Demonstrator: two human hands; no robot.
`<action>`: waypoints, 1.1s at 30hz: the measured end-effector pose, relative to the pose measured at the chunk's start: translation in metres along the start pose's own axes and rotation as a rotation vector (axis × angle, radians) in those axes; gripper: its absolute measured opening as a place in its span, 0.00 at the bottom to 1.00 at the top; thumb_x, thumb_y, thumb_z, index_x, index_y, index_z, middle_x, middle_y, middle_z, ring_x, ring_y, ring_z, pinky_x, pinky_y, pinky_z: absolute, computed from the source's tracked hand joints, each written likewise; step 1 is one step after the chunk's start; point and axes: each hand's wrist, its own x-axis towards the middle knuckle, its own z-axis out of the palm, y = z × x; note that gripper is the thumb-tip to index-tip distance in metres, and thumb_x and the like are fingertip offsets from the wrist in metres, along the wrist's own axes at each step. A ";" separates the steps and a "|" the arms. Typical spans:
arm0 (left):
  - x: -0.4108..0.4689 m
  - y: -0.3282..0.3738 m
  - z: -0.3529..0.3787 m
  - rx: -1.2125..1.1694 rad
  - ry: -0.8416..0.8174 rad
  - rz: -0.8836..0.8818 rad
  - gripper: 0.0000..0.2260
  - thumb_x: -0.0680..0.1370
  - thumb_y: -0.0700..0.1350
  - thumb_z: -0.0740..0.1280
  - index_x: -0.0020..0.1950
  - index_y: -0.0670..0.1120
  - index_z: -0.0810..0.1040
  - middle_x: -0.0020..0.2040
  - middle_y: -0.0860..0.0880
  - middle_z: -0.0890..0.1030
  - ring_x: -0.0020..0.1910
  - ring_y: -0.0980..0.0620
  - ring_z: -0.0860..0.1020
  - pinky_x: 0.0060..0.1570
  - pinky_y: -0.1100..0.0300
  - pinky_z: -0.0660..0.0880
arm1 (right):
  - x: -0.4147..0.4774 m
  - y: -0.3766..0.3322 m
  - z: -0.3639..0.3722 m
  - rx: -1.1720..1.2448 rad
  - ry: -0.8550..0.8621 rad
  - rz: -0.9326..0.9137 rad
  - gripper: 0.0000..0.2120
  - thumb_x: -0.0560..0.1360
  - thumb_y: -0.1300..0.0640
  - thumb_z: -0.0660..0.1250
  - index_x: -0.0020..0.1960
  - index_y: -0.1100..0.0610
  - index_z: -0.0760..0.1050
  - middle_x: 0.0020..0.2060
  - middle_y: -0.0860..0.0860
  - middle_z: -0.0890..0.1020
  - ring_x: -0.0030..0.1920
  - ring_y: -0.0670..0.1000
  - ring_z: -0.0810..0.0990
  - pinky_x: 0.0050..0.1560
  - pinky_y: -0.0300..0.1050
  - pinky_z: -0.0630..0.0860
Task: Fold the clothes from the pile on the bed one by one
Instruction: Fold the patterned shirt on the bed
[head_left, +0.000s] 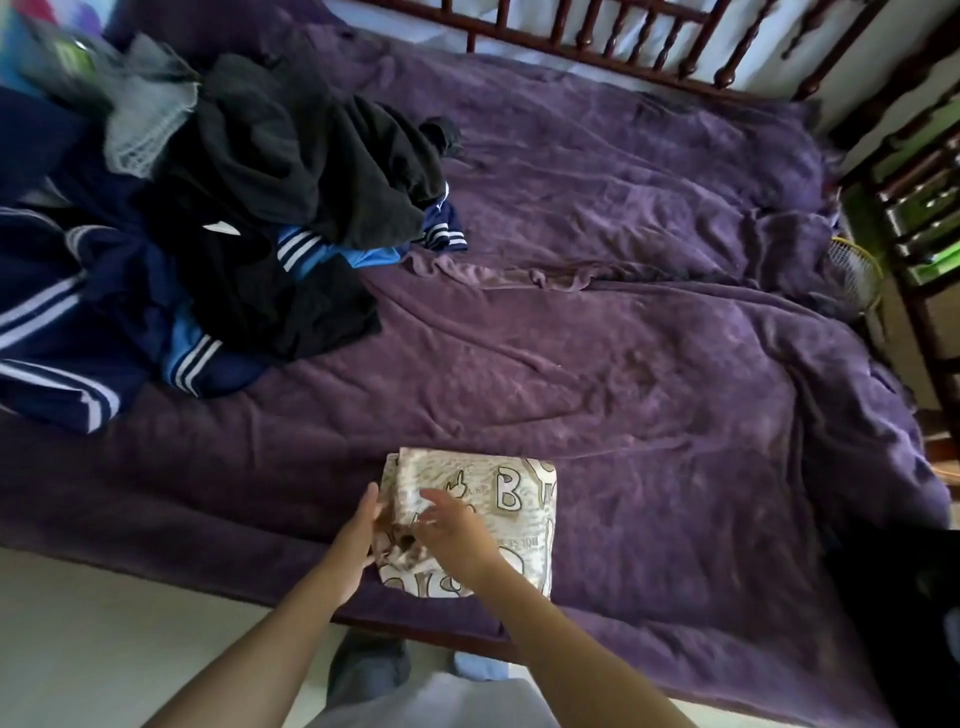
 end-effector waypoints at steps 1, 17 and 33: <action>0.000 0.000 -0.002 -0.005 -0.009 -0.009 0.23 0.79 0.62 0.50 0.64 0.51 0.72 0.59 0.51 0.73 0.61 0.52 0.71 0.61 0.52 0.65 | -0.001 0.007 0.002 -0.009 0.017 0.007 0.20 0.78 0.60 0.60 0.70 0.56 0.67 0.55 0.53 0.78 0.49 0.50 0.78 0.40 0.35 0.72; -0.019 -0.027 0.014 0.940 0.542 0.319 0.32 0.73 0.41 0.70 0.74 0.44 0.61 0.67 0.40 0.69 0.63 0.39 0.70 0.56 0.46 0.71 | -0.004 0.118 -0.011 -1.048 -0.130 0.010 0.34 0.80 0.44 0.56 0.76 0.43 0.37 0.73 0.57 0.30 0.74 0.62 0.33 0.72 0.64 0.43; 0.021 -0.049 0.022 1.643 -0.013 0.386 0.35 0.75 0.57 0.64 0.76 0.57 0.48 0.77 0.49 0.47 0.76 0.46 0.45 0.71 0.41 0.51 | 0.026 0.130 -0.009 -1.081 -0.081 -0.029 0.48 0.71 0.69 0.68 0.76 0.45 0.40 0.75 0.59 0.37 0.75 0.63 0.40 0.73 0.64 0.48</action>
